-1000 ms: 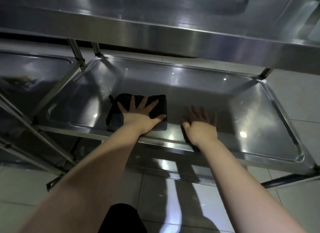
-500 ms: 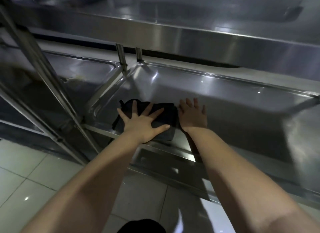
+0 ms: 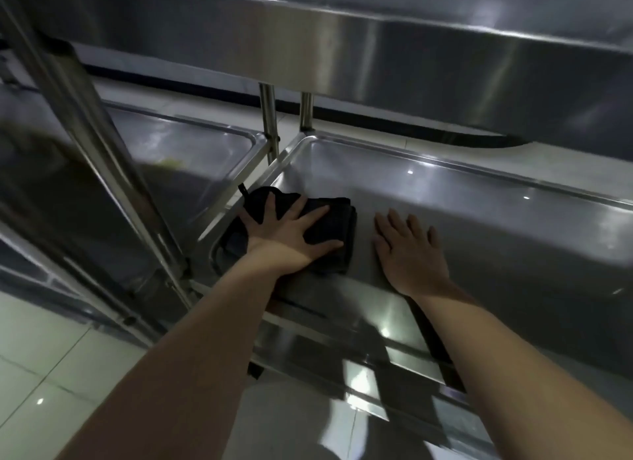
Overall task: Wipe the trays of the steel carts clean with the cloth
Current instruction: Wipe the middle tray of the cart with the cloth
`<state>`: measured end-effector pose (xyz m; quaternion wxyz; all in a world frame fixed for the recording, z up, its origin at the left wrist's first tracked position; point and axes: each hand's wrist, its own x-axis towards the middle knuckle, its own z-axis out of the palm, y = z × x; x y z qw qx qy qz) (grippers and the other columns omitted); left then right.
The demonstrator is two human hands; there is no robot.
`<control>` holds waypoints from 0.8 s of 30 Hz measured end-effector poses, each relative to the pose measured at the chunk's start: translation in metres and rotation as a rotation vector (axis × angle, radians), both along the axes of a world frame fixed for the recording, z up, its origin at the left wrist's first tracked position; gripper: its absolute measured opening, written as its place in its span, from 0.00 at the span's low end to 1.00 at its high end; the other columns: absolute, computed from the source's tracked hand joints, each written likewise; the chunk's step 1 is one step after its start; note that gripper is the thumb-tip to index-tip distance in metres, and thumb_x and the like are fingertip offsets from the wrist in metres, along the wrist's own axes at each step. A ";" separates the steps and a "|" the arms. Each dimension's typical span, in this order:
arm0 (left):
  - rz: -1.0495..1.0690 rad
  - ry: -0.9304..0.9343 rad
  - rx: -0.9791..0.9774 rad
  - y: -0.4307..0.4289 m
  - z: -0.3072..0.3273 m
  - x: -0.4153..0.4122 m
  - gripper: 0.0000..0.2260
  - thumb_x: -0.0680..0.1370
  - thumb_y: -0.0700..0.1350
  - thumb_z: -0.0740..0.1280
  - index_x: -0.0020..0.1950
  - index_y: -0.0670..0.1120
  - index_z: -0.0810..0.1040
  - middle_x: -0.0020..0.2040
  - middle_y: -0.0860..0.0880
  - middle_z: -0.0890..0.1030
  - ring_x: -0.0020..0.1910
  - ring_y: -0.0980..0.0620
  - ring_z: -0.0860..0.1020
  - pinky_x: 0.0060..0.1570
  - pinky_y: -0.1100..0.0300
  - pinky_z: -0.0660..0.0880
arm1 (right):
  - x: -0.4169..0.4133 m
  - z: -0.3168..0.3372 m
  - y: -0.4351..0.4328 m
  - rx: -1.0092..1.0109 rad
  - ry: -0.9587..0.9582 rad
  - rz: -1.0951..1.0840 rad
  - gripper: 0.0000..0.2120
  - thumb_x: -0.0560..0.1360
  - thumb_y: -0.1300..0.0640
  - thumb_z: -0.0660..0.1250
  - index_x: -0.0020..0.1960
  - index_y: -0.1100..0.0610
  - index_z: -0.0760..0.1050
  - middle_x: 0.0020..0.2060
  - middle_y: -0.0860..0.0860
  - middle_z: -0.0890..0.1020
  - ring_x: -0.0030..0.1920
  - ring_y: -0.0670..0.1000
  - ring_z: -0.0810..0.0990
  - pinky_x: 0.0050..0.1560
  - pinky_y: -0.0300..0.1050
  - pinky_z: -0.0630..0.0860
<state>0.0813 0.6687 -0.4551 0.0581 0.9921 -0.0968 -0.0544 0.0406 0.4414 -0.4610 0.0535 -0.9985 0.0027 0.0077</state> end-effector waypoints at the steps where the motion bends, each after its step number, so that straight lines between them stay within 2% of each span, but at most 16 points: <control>1: -0.012 -0.008 -0.006 -0.004 0.001 0.013 0.40 0.60 0.83 0.41 0.71 0.75 0.44 0.79 0.61 0.45 0.77 0.39 0.39 0.63 0.24 0.34 | 0.000 -0.002 0.000 -0.016 -0.009 -0.002 0.25 0.83 0.44 0.43 0.80 0.44 0.48 0.79 0.46 0.51 0.79 0.55 0.48 0.75 0.59 0.47; 8: -0.097 -0.003 0.039 -0.041 0.010 0.089 0.42 0.61 0.82 0.40 0.74 0.72 0.47 0.80 0.59 0.47 0.77 0.37 0.41 0.63 0.22 0.39 | 0.005 -0.004 0.001 -0.023 -0.002 -0.005 0.25 0.83 0.43 0.42 0.79 0.43 0.46 0.80 0.45 0.49 0.79 0.54 0.46 0.76 0.59 0.46; 13: -0.092 0.054 0.083 -0.051 0.017 0.102 0.38 0.66 0.81 0.44 0.74 0.71 0.45 0.80 0.60 0.45 0.77 0.37 0.40 0.62 0.21 0.38 | 0.008 0.000 0.000 0.011 0.005 -0.015 0.26 0.82 0.42 0.44 0.79 0.42 0.47 0.79 0.44 0.49 0.79 0.53 0.46 0.76 0.60 0.46; 19: -0.146 0.098 0.086 -0.033 0.016 0.038 0.36 0.68 0.79 0.44 0.74 0.71 0.42 0.79 0.59 0.41 0.77 0.36 0.37 0.63 0.21 0.40 | 0.002 -0.003 0.001 0.041 0.014 -0.008 0.26 0.82 0.41 0.44 0.79 0.41 0.46 0.79 0.44 0.49 0.79 0.53 0.45 0.76 0.61 0.44; 24: -0.155 0.067 0.108 0.003 0.003 -0.049 0.37 0.58 0.83 0.32 0.66 0.76 0.31 0.78 0.63 0.37 0.77 0.38 0.36 0.61 0.23 0.36 | 0.000 -0.003 0.005 0.033 0.002 -0.012 0.25 0.83 0.41 0.44 0.79 0.42 0.47 0.79 0.44 0.50 0.79 0.54 0.46 0.76 0.60 0.44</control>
